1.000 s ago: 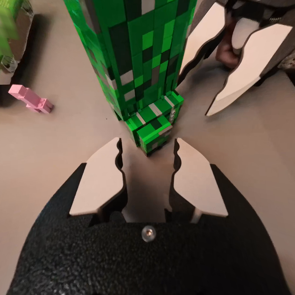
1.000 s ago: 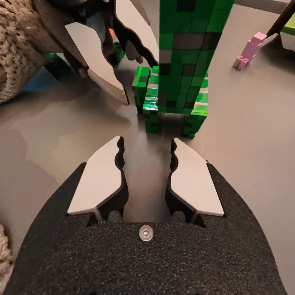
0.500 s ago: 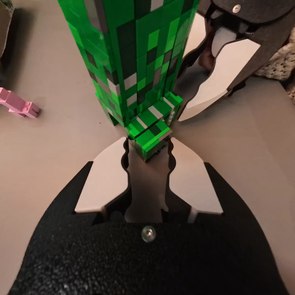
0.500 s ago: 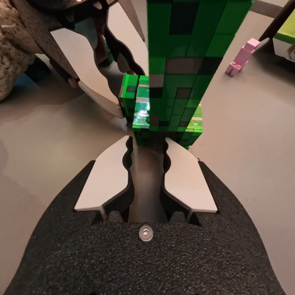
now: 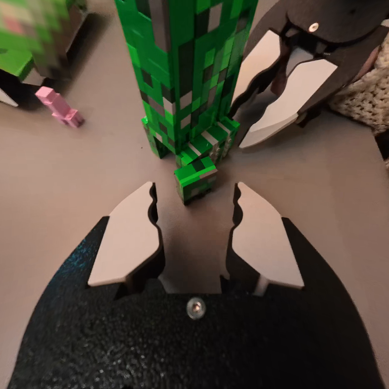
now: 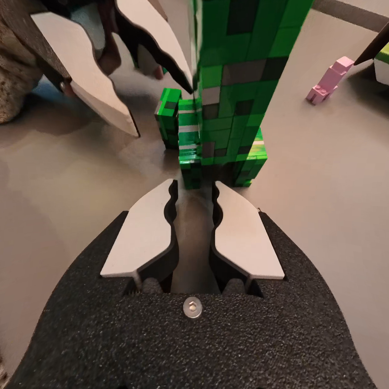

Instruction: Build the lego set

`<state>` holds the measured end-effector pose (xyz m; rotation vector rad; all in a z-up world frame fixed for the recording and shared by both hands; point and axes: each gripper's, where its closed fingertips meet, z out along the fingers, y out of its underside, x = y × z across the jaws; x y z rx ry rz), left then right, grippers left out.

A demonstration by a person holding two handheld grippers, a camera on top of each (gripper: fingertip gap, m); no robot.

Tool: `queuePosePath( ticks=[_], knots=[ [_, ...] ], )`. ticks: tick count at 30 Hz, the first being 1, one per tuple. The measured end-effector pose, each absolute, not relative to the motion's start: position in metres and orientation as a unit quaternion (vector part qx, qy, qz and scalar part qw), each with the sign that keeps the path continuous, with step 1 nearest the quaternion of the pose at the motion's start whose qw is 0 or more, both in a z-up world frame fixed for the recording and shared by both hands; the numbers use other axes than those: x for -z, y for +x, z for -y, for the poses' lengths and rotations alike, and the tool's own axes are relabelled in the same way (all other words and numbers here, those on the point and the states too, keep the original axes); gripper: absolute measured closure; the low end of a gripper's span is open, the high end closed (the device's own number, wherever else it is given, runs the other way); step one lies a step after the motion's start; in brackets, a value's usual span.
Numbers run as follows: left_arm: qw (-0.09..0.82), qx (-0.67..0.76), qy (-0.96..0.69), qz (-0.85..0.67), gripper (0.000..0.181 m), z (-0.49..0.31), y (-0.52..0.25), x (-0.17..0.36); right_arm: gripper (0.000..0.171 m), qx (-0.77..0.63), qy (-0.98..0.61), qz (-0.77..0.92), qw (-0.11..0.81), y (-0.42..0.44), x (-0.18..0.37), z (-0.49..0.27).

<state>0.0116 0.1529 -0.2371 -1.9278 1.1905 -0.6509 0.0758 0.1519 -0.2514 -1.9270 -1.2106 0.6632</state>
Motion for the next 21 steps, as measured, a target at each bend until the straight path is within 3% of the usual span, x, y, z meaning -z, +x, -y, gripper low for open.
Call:
queuePosePath(
  ticks=[5, 14, 21],
  knots=[
    [0.352, 0.252, -0.77, -0.47, 0.129, -0.138, 0.008, 0.245, 0.144, -0.234, -0.751, 0.485, 0.382, 0.077, 0.254, -0.149],
    [0.35, 0.237, -0.771, -0.476, 0.136, -0.133, 0.018, 0.249, 0.144, -0.216, -0.757, 0.484, 0.382, 0.075, 0.257, -0.152],
    [0.368, 0.255, -0.743, -0.498, 0.12, -0.148, 0.021, 0.246, 0.137, -0.233, -0.757, 0.484, 0.373, 0.074, 0.257, -0.149]
  ],
)
